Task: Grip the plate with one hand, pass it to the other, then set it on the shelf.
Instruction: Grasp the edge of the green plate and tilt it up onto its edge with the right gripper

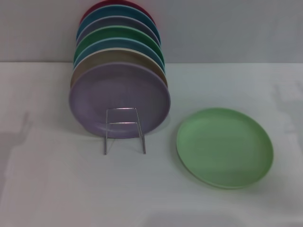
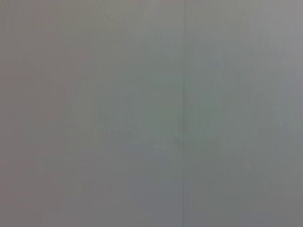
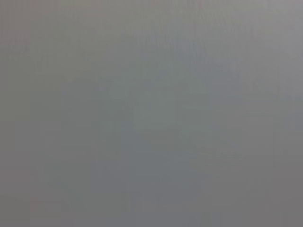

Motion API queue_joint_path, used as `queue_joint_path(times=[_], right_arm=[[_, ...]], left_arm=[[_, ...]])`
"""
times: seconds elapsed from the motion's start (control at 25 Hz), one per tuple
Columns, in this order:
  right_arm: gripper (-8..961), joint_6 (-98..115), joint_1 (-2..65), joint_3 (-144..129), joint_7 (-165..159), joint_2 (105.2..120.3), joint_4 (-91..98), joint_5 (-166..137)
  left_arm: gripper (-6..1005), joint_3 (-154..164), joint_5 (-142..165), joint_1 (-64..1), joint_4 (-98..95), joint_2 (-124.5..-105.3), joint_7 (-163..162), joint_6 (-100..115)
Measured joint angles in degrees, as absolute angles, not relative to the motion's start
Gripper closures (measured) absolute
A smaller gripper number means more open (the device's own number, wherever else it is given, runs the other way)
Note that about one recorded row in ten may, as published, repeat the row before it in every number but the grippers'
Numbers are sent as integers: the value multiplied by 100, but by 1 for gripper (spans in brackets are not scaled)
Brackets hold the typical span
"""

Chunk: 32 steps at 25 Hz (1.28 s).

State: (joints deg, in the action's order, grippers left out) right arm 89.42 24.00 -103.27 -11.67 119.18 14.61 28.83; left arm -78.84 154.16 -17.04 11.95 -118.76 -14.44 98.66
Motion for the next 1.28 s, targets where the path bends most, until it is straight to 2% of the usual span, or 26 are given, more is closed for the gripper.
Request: queue_joint_path(times=[0.4,0.64,0.8,1.0,1.28], right_arm=[[268,8694,2357,-10274,-1167,11888,1581,2629],[268,7732,2117,-10251,-769,11828,2529,2609],[268,6125,1617,-9945,-543,11792,4013,2269],[268,3915,1120,-9417,-609,11915,5688,1601],[269,400,1031,-9113,-938,11887,7524,1582]], left_arm=[[156,-7883,15416,-1733,1194,-11874,-1433,9848],[156,-7883,15416,-1731,1172,-11873,-1432,9805],[156,-7884,15416,-1731,1189,-11865,-1432,9774],[156,-7885,15416,-1736,1193,-11865,-1432,9773],[156,-7893,15415,-1740,1195,-11865,-1432,9778]])
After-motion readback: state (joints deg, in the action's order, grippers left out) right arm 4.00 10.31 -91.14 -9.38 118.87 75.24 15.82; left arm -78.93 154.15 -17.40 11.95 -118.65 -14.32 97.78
